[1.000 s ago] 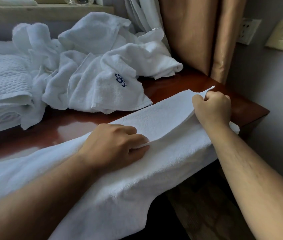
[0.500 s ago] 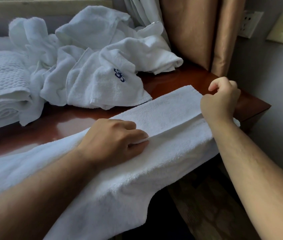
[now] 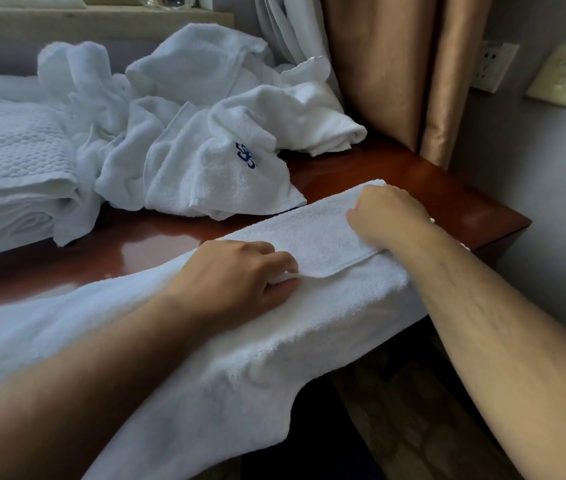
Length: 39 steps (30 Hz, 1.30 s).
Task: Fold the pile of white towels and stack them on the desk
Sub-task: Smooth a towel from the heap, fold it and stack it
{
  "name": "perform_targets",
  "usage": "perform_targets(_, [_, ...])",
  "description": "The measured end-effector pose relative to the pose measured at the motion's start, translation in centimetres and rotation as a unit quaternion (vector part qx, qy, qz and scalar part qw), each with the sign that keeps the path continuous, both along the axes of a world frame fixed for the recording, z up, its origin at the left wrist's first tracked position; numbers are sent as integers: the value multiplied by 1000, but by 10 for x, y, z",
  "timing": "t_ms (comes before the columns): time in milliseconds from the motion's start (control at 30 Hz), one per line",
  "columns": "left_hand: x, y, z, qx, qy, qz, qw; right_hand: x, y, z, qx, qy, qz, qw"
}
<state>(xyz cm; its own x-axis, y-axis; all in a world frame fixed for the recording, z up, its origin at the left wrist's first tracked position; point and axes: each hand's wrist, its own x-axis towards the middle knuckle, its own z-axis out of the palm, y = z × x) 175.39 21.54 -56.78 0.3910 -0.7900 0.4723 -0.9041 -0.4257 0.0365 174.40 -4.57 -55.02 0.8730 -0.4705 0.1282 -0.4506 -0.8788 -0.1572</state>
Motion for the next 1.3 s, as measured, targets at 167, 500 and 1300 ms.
perform_targets(167, [-6,4,-2,48,11,107,993,17,59,0,132,36,59,989])
perform_targets(500, [7,106,-4,38,-17,253,966,10,84,-7,9,67,9,998])
perform_targets(1300, [38,119,9,32,-100,163,981,32,127,-24,-83,-243,280,925])
